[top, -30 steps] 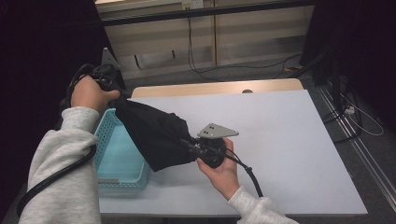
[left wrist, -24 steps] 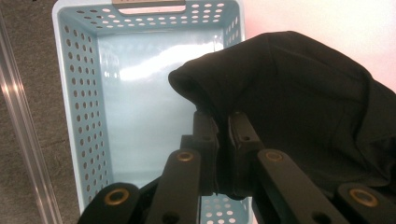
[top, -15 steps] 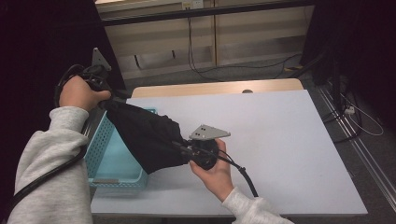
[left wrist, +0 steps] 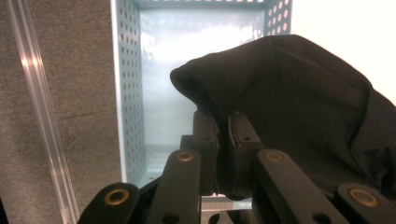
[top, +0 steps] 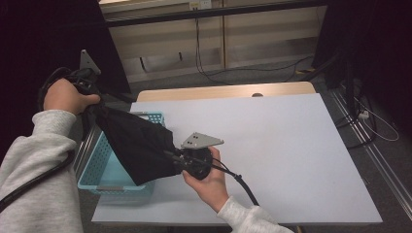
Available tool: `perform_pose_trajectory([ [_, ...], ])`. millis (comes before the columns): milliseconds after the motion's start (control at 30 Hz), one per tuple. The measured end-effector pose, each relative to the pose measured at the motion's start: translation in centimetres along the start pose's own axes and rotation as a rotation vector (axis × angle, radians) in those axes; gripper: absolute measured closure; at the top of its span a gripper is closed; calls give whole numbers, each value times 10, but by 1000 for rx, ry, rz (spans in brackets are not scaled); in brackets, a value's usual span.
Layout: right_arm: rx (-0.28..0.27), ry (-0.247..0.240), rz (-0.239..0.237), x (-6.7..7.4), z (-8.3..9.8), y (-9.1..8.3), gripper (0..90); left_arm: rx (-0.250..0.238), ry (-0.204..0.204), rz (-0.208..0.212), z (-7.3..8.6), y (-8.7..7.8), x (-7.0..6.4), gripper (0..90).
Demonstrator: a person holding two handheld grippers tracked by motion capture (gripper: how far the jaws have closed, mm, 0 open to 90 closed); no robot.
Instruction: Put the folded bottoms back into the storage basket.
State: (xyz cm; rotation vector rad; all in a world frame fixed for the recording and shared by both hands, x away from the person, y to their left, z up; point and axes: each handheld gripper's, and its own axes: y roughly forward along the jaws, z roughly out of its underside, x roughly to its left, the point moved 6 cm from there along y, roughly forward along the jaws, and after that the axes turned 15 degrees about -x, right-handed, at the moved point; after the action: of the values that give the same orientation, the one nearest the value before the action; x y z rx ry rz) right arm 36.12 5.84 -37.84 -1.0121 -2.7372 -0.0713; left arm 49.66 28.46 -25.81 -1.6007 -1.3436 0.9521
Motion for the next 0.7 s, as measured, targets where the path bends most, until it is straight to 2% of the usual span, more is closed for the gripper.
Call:
perform_pose_trajectory([
  [433,33,-32,-33,21,12,20,806,-20,-1,-16,-4,15,17,839],
  [700,28,-28,-25,22,16,25,804,-22,-1,-14,-5,20,22,839],
])
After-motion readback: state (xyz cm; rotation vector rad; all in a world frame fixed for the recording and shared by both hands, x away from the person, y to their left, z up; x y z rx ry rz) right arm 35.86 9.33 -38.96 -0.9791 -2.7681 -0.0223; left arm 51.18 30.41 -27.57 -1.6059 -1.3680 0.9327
